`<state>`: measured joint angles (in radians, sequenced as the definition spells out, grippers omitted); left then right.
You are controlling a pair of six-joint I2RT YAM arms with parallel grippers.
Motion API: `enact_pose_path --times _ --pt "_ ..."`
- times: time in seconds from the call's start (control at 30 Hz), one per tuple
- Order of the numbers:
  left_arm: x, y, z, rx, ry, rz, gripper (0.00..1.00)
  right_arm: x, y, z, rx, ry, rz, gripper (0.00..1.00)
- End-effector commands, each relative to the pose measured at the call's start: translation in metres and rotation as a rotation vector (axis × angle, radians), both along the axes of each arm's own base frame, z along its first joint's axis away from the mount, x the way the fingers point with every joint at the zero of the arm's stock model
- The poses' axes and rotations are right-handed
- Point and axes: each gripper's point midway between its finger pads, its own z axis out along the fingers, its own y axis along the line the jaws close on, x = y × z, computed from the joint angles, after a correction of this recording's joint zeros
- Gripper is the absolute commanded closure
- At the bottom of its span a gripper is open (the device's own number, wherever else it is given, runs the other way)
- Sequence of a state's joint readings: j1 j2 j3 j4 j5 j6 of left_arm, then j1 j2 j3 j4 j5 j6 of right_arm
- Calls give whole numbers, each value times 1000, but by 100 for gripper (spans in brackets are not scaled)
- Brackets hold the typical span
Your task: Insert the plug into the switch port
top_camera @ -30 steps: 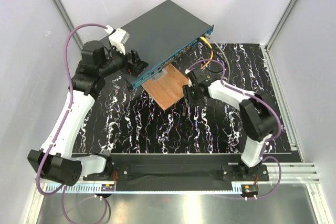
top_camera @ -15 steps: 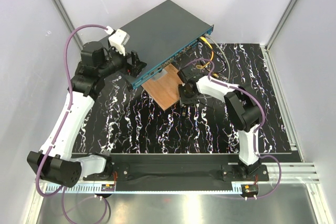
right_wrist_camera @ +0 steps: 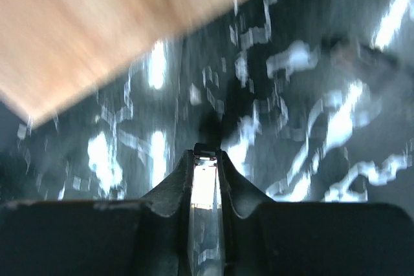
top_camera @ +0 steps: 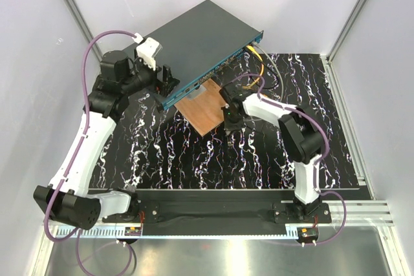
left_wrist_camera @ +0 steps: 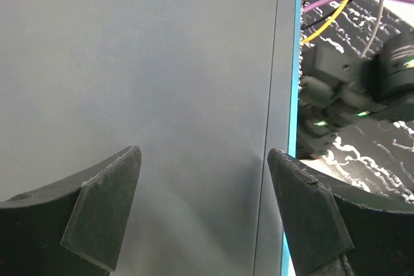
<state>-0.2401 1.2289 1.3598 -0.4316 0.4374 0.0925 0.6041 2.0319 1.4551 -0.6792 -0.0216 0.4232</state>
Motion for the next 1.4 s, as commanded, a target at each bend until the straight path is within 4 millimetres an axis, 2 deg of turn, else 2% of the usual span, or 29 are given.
enact_pose_path --times 0.0,0.03,0.07,0.1,0.13,0.17,0.2,0.23,0.27,0.3,0.37,0.4,0.43,0.47,0.5,0.53,0.57,0.6,0.63,0.67,0.8,0.87,1.03,1.2,1.37 --pt "0 -1 34 27 -125 -50 14 -8 -9 63 121 -31 -22 100" --pt "-1 -3 39 33 -150 -66 14 -6 -22 69 143 -28 -53 100" --pt "-4 -6 44 26 -162 -92 14 -12 -23 81 198 -15 -47 100" --pt "-5 -8 46 27 -169 -107 14 -13 -26 108 256 -59 -46 100" --pt "-8 -13 54 19 -187 -135 14 -14 -41 115 281 -62 -72 100" --pt "-7 -16 55 15 -182 -144 14 -18 -42 130 328 -80 -60 100" --pt "-8 -22 58 11 -179 -160 14 -21 -49 157 362 -144 -59 100" --pt "-13 -27 70 -6 -177 -171 14 -22 -55 171 377 -183 -66 100" --pt "-12 -35 70 -15 -156 -187 14 -18 -63 186 390 -234 -78 100" --pt "-20 -47 83 -33 -167 -220 14 -21 -69 212 414 -318 -75 100" --pt "-26 -64 87 -56 -148 -253 14 -14 -78 250 424 -456 -84 100" --pt "-38 -82 92 -64 -151 -301 14 -14 -82 278 443 -541 -87 100" --pt "-44 -93 93 -68 -141 -323 14 -13 -83 290 448 -579 -95 100" --pt "-40 -105 84 -56 -106 -322 16 -9 -86 303 456 -623 -118 100" --pt "-56 -127 85 -55 -83 -372 16 -8 -88 312 465 -644 -135 100" --pt "-58 -137 82 -59 -55 -379 16 -5 -88 325 484 -670 -152 100" --pt "-63 -158 70 -50 -17 -400 18 -5 -87 333 511 -673 -177 100" --pt "-65 -166 64 -49 -5 -401 18 -3 -88 344 526 -694 -192 100" --pt "-67 -175 59 -53 11 -396 18 -2 -89 350 540 -706 -209 100" --pt "-71 -186 45 -34 31 -389 18 0 -89 357 560 -720 -232 100" --pt "-80 -213 37 -95 23 -366 17 1 -83 373 641 -728 -270 100" --pt "-83 -219 38 -107 -4 -348 16 -1 -77 379 701 -721 -273 100" --pt "-72 -225 24 -109 22 -281 19 -4 -68 373 734 -680 -244 100" --pt "-72 -230 31 -164 5 -283 30 -10 -61 363 767 -628 -234 100" --pt "-69 -237 23 -163 42 -285 38 -13 -58 364 803 -615 -234 100"
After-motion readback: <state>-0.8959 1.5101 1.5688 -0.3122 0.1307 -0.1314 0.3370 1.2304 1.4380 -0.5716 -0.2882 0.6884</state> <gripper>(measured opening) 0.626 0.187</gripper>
